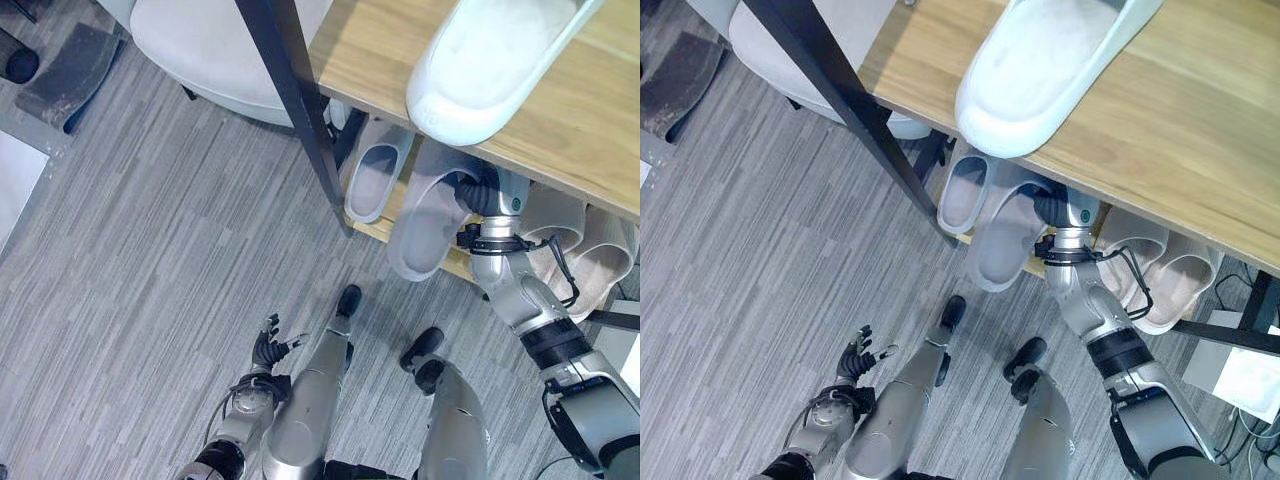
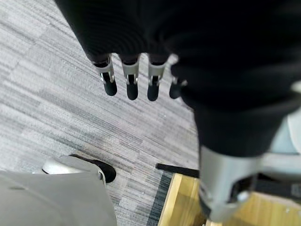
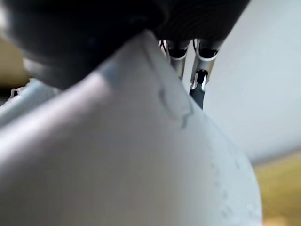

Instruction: Arrange the slippers neatly on the shoe rack.

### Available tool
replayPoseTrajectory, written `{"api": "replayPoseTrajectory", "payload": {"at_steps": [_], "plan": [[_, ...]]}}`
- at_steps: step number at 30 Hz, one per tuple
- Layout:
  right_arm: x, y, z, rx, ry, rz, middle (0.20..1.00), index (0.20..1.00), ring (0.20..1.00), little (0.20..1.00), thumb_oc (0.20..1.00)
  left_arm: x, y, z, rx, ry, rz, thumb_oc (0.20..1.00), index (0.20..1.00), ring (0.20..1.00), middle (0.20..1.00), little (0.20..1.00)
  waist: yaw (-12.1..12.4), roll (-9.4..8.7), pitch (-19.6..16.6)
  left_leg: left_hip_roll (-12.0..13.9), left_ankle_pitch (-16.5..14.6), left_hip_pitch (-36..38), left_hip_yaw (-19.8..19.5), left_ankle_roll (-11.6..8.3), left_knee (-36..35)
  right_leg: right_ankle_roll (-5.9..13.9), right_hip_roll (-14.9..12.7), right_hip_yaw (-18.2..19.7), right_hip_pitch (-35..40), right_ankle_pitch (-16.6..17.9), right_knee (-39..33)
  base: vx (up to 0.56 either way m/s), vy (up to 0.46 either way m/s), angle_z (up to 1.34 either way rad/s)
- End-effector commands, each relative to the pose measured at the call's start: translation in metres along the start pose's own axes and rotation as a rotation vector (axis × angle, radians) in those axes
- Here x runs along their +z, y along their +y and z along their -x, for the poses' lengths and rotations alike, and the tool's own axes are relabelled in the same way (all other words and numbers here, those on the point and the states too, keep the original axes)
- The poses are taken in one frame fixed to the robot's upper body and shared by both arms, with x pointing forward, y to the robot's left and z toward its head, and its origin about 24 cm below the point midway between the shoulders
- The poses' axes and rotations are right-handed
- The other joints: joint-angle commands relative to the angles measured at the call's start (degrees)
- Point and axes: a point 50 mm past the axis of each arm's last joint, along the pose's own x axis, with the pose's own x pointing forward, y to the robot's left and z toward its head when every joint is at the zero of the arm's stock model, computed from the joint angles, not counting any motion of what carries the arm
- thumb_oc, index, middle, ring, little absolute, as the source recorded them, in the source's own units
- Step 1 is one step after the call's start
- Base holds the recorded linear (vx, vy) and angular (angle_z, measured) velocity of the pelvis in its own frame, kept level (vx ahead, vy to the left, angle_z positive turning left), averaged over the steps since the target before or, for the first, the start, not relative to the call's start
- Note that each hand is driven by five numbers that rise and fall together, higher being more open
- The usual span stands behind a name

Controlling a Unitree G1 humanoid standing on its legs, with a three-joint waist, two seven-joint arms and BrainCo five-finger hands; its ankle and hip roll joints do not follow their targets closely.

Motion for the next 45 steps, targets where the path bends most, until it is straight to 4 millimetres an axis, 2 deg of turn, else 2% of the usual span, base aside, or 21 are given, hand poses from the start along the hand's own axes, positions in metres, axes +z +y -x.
{"api": "replayPoseTrajectory", "payload": {"at_steps": [1, 2, 7, 9, 10, 14, 22, 30, 32, 36, 37, 41, 45], "plan": [[-0.015, -0.02, -0.023, -0.082, -0.042, 0.13, 0.2, 0.2, 0.2, 0.2, 0.2, 0.006, -0.002, 0.004, -0.006, -0.054, 0.059, 1.0, 1.0, 1.0, 1.0, 1.0, 0.52, 0.34, -1.64, 1.32, -8.56, -3.59, -0.49, -1.59, 8.02, 4.27, -0.36, 5.89, -0.69, -2.73, 0.3, -0.05, 0.056, 0.0], [-0.014, -0.02, -0.024, -0.083, -0.043, 0.13, 0.2, 0.2, 0.2, 0.2, 0.2, 0.007, -0.002, 0.004, -0.005, -0.055, 0.06, 1.0, 1.0, 1.0, 1.0, 1.0, 0.48, 0.31, -1.7, 1.3, -8.62, -3.78, -0.44, -1.58, 8.15, 4.27, -0.41, 5.98, -0.93, -2.8, 0.46, -0.02, 0.044, 0.06], [-0.055, -0.022, -0.042, -0.016, 0.072, 0.342, 0.2, 0.2, 0.2, 0.2, 0.2, 0.026, -0.005, 0.0, -0.038, -0.122, 0.079, 1.0, 1.0, 1.0, 1.0, 1.0, 1.22, 1.17, -0.8, -0.1, -10.84, -11.0, -0.52, -1.08, 16.01, 3.29, -2.19, 7.92, -8.26, -6.33, 9.58, -0.02, 0.041, 0.06], [-0.055, -0.022, -0.043, -0.017, 0.071, 0.341, 0.2, 0.2, 0.2, 0.2, 0.2, 0.026, -0.005, 0.0, -0.038, -0.123, 0.08, 1.0, 1.0, 1.0, 1.0, 1.0, 1.17, 1.12, -0.85, -0.12, -10.92, -11.21, -0.45, -1.07, 16.18, 3.29, -2.24, 8.03, -8.51, -6.42, 9.78, 0.01, 0.019, 0.06], [-0.065, -0.022, -0.044, 0.017, 0.118, 0.378, 0.2, 0.2, 0.2, 0.2, 0.2, 0.028, -0.006, -0.001, -0.047, -0.127, 0.075, 1.0, 1.0, 1.0, 1.0, 1.0, 1.51, 1.42, -0.76, -0.4, -11.66, -12.76, -0.46, -0.85, 18.22, 2.96, -2.56, 8.72, -10.12, -7.39, 11.88, 0.02, 0.02, 0.04], [-0.079, -0.021, -0.041, 0.06, 0.202, 0.436, 0.2, 0.2, 0.2, 0.2, 0.2, 0.025, -0.01, 0.0, -0.062, -0.11, 0.078, 1.0, 1.0, 1.0, 1.0, 1.0, 2.13, 2.24, -0.8, -1.21, -13.24, -14.59, -0.32, -0.1, 21.74, 2.38, -3.56, 10.2, -12.72, -8.81, 15.33, 0.01, 0.009, 0.0], [-0.081, -0.026, -0.049, 0.053, 0.217, 0.458, 0.2, 0.2, 0.2, 0.2, 0.2, 0.023, -0.008, -0.001, -0.054, -0.104, 0.074, 1.0, 1.0, 1.0, 1.0, 1.0, 2.39, 2.9, -0.99, -1.82, -13.45, -15.36, -0.81, 0.01, 22.25, 2.14, -3.92, 10.64, -13.56, -9.69, 16.63, 0.01, 0.005, 0.01], [-0.067, -0.028, -0.064, 0.011, 0.154, 0.485, 0.2, 0.2, 0.2, 0.2, 0.2, 0.019, -0.007, -0.001, -0.05, -0.086, 0.066, 1.0, 1.0, 1.0, 1.0, 1.0, 3.07, 3.65, -0.91, -2.38, -13.46, -16.81, -0.74, 0.12, 22.72, 2.52, -4.38, 10.86, -15.19, -9.71, 17.16, 0.0, -0.001, 0.01], [-0.064, -0.029, -0.066, 0.007, 0.146, 0.485, 1.0, 1.0, 1.0, 1.0, 1.0, 0.02, -0.007, -0.002, -0.049, -0.089, 0.071, 1.0, 1.0, 1.0, 1.0, 1.0, 3.13, 3.67, -0.85, -2.4, -13.35, -16.9, -0.71, 0.15, 22.59, 2.55, -4.4, 10.91, -15.32, -9.66, 17.11, 0.01, -0.005, 0.05], [-0.059, -0.027, -0.071, 0.016, 0.151, 0.482, 1.0, 1.0, 1.0, 1.0, 1.0, 0.021, -0.008, -0.003, -0.057, -0.092, 0.067, 1.0, 1.0, 1.0, 1.0, 1.0, 3.26, 3.6, -0.5, -2.35, -12.91, -16.41, -0.66, 0.21, 21.68, 2.67, -4.3, 10.78, -14.95, -9.24, 16.52, 0.0, 0.0, 0.0], [-0.057, -0.025, -0.072, 0.016, 0.154, 0.467, 1.0, 1.0, 1.0, 1.0, 1.0, 0.014, -0.005, -0.003, -0.039, -0.059, 0.06, 1.0, 1.0, 1.0, 1.0, 1.0, 3.2, 3.39, -0.52, -2.29, -12.8, -16.13, -0.66, 0.22, 21.3, 2.69, -4.25, 10.74, -14.7, -9.11, 16.11, 0.0, 0.0, 0.0], [-0.039, -0.019, -0.078, -0.012, 0.134, 0.377, 1.0, 1.0, 1.0, 1.0, 1.0, 0.002, 0.0, -0.005, 0.007, -0.001, 0.048, 1.0, 1.0, 1.0, 1.0, 1.0, 2.49, 2.36, -0.42, -1.84, -12.31, -13.66, -0.86, 0.07, 18.89, 2.89, -3.86, 10.22, -12.16, -8.24, 13.73, 0.0, 0.0, 0.0], [-0.024, -0.017, -0.084, -0.03, 0.092, 0.348, 1.0, 1.0, 1.0, 1.0, 1.0, 0.002, 0.001, -0.008, 0.021, 0.004, 0.047, 1.0, 1.0, 1.0, 1.0, 1.0, 1.76, 1.53, -0.27, -1.56, -12.14, -12.28, -0.84, -0.03, 17.67, 3.02, -3.46, 10.09, -10.8, -7.58, 12.34, 0.0, 0.0, -0.01]]}}
